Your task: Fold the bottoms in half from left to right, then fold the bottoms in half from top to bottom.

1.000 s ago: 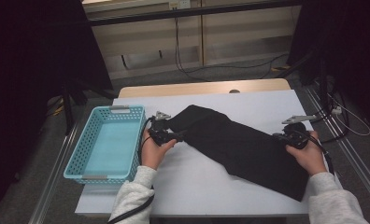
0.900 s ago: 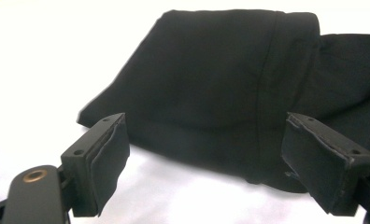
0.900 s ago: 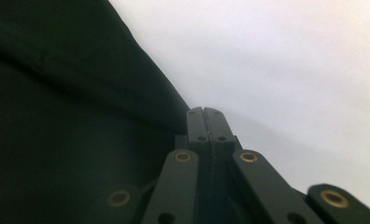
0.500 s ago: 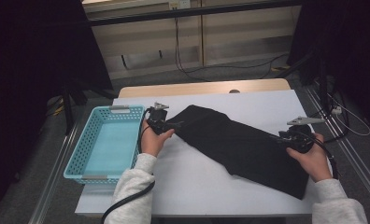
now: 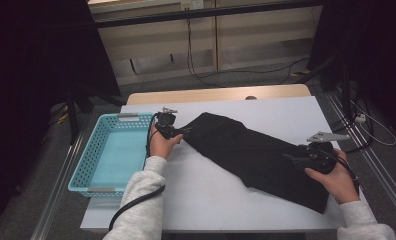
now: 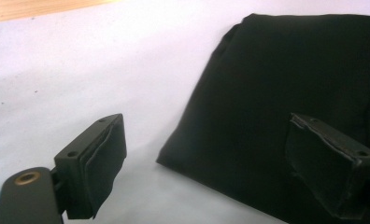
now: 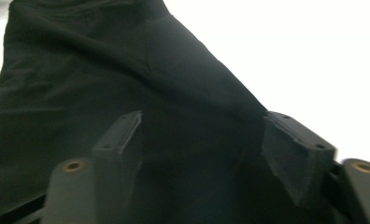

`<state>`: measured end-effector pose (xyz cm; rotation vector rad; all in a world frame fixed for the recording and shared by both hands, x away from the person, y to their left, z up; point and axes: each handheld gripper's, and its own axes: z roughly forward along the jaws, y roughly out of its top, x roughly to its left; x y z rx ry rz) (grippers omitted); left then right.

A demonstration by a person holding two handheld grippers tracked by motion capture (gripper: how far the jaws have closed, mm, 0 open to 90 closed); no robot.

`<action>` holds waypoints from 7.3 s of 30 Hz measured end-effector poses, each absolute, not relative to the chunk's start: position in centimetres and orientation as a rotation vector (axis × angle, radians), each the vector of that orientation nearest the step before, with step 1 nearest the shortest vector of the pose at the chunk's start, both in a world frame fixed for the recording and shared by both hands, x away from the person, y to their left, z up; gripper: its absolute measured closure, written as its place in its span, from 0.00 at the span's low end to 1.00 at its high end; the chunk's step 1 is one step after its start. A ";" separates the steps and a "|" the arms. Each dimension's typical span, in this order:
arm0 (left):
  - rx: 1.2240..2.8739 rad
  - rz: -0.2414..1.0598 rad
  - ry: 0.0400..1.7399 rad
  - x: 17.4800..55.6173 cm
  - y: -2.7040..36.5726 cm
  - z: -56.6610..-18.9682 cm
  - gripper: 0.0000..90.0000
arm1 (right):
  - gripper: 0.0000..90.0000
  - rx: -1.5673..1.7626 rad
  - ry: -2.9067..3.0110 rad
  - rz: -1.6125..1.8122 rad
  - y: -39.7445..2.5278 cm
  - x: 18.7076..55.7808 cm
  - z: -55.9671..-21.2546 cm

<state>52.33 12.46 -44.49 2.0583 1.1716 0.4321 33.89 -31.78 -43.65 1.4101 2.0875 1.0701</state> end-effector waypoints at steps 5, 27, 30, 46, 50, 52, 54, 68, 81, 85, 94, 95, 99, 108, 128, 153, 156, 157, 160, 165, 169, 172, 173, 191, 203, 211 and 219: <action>2.071 0.441 1.176 52.4 12.4 -44.7 0.12 | 0.28 1.409 2.096 1.085 -31.7 33.6 -43.9; 2.134 0.404 1.218 53.0 11.7 -46.3 0.03 | 0.25 1.347 2.107 1.129 -31.1 33.4 -43.6; 2.141 0.399 1.222 53.0 11.8 -46.2 0.04 | 0.25 1.353 2.100 1.139 -31.1 33.4 -43.6; 2.172 0.338 1.277 52.7 11.2 -45.0 0.37 | 0.24 1.328 2.098 1.142 -30.9 33.4 -43.3; 2.177 0.292 1.269 52.6 11.2 -44.7 0.50 | 0.24 1.321 2.105 1.148 -30.7 33.4 -43.3; 2.171 0.279 1.273 52.6 11.3 -44.7 0.60 | 0.24 1.311 2.105 1.136 -30.6 33.4 -43.3; 2.173 0.251 1.269 52.6 11.3 -44.6 0.66 | 0.23 1.308 2.111 1.141 -30.6 33.4 -43.4; 2.117 0.173 1.323 52.6 12.2 -43.0 0.93 | 0.20 1.309 2.109 1.152 -30.6 33.5 -43.4; 2.100 0.200 1.376 52.6 13.9 -40.0 0.93 | 0.18 1.314 2.105 1.152 -30.7 33.4 -43.4; 2.094 0.205 1.375 52.6 14.2 -39.4 0.93 | 0.17 1.315 2.103 1.151 -30.7 33.4 -43.4; 2.102 0.218 1.387 52.6 14.6 -38.4 0.93 | 0.15 1.316 2.103 1.155 -30.6 33.4 -43.4; 2.100 0.209 1.384 52.6 14.7 -38.3 0.93 | 0.15 1.316 2.100 1.157 -30.6 33.4 -43.3; 2.096 0.210 1.392 52.6 14.9 -38.1 0.93 | 0.15 1.305 2.095 1.155 -30.5 33.5 -43.2; 2.100 0.214 1.392 52.6 15.1 -37.5 0.93 | 0.14 1.284 2.118 1.161 -29.9 33.7 -43.2; 2.089 0.235 1.393 52.8 15.2 -35.9 0.94 | 0.14 1.281 2.118 1.164 -29.9 33.7 -43.1; 2.104 0.266 1.282 51.9 13.0 -34.4 0.94 | 0.14 1.260 2.118 1.171 -29.4 34.0 -42.9; 2.117 0.256 1.218 51.1 11.5 -34.9 0.94 | 0.14 1.260 2.123 1.163 -29.5 34.0 -42.9; 2.111 0.250 1.195 50.7 11.0 -35.1 0.94 | 0.14 1.264 2.121 1.167 -29.5 33.9 -42.9; 2.137 0.244 1.120 49.6 9.4 -35.8 0.94 | 0.14 1.264 2.119 1.171 -29.5 33.9 -42.9; 2.141 0.176 1.022 47.5 7.2 -37.7 0.94 | 0.14 1.259 2.130 1.162 -29.3 33.9 -43.0; 2.170 0.142 0.950 45.9 5.5 -39.5 0.93 | 0.14 1.261 2.130 1.161 -29.3 33.9 -43.1; 2.188 0.126 0.920 45.1 4.8 -40.5 0.93 | 0.14 1.262 2.136 1.156 -29.2 34.0 -43.2; 2.206 0.131 0.895 44.4 4.2 -41.4 0.93 | 0.14 1.262 2.138 1.153 -29.2 34.0 -43.2; 2.166 0.119 0.753 41.7 3.5 -43.2 0.62 | 0.14 1.250 2.169 1.136 -28.3 34.2 -43.7; 2.133 0.310 0.801 42.4 7.3 -42.4 0.24 | 0.14 1.271 2.161 1.122 -25.6 35.7 -43.9; 2.131 0.310 0.876 42.2 9.3 -43.1 0.20 | 0.22 1.259 2.193 1.129 -23.3 37.8 -44.3; 2.123 0.337 0.935 42.0 10.7 -43.5 0.17 | 0.35 1.233 2.240 1.168 -21.2 38.6 -44.5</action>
